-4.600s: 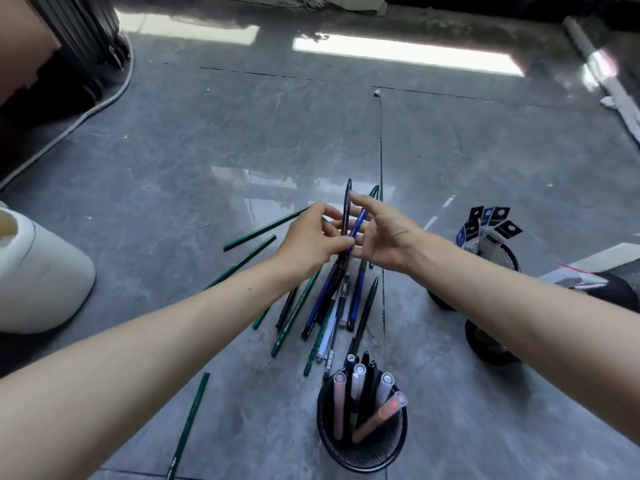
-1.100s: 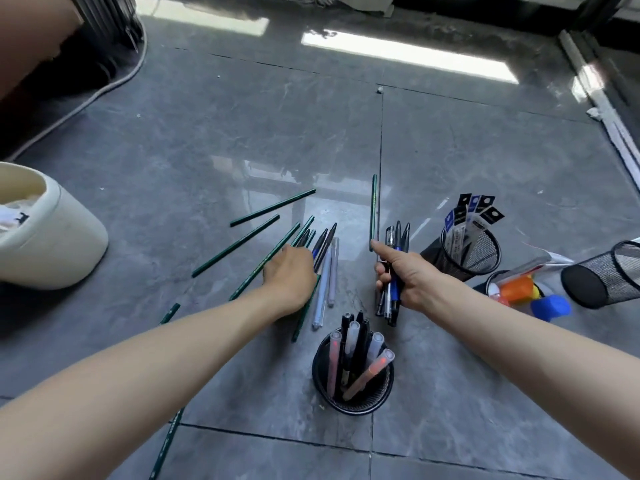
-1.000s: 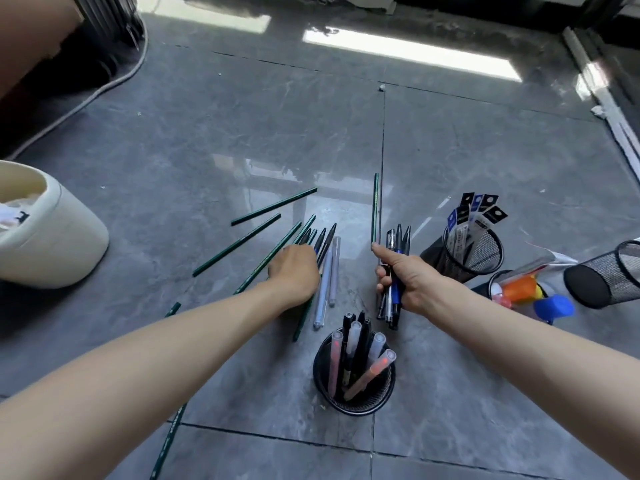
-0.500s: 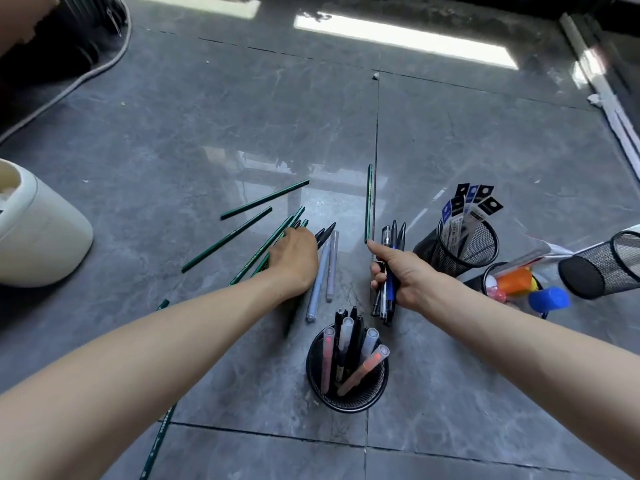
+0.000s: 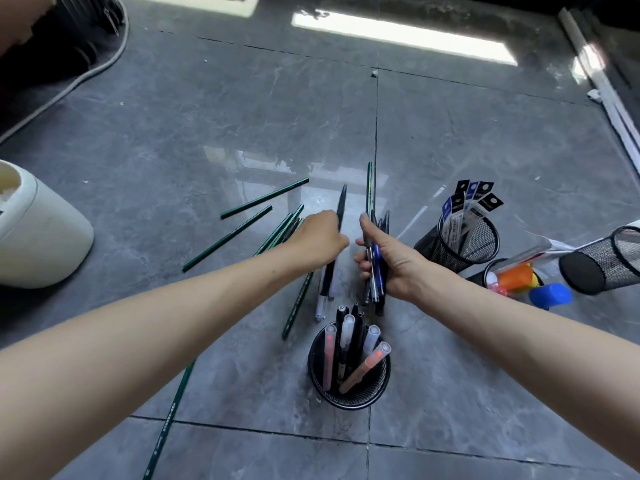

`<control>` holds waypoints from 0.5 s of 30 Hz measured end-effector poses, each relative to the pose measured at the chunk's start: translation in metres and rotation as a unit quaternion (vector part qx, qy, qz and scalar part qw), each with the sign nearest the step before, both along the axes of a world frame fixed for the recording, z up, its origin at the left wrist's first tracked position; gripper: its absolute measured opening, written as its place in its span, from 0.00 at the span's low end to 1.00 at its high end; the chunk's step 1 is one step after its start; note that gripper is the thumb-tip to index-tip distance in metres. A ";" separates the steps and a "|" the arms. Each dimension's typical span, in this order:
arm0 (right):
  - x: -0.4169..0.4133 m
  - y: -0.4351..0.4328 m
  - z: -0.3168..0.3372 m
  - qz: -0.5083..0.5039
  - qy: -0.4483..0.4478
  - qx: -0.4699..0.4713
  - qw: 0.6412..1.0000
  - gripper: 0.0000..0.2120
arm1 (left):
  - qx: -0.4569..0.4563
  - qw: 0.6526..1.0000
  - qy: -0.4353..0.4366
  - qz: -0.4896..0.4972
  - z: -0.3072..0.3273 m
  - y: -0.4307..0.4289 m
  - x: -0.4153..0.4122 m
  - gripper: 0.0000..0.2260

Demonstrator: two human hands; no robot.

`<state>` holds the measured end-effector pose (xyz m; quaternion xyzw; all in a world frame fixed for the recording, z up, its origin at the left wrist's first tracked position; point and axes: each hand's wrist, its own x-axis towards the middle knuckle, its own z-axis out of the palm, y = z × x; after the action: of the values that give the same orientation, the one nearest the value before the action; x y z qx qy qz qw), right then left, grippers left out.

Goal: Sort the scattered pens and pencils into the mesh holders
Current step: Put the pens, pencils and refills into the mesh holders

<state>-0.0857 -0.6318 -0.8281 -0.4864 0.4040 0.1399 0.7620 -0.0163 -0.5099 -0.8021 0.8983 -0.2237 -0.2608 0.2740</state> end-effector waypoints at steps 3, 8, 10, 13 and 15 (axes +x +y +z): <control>0.004 0.007 0.007 0.017 -0.013 0.012 1.000 0.22 | -0.087 0.992 0.089 -0.030 0.009 -0.009 -0.011 0.05; 0.002 0.003 0.013 0.012 -0.022 0.057 0.998 0.11 | -0.214 0.919 0.332 -0.011 0.016 0.008 -0.006 0.06; 0.000 0.001 0.012 0.021 -0.010 0.032 0.999 0.08 | -0.207 0.927 0.314 0.010 0.015 0.019 0.004 0.08; -0.002 0.004 0.012 0.038 -0.005 -0.007 0.999 0.08 | -0.122 0.977 0.164 0.064 0.008 0.037 0.025 0.09; -0.002 0.005 0.013 0.013 -0.011 0.014 1.000 0.07 | -0.020 0.996 0.038 0.084 -0.004 0.054 0.038 0.06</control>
<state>-0.0880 -0.6267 -0.8154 -0.4822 0.3869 0.1505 0.7715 0.0217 -0.4561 -0.8056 0.8978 -0.1418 -0.2659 0.3213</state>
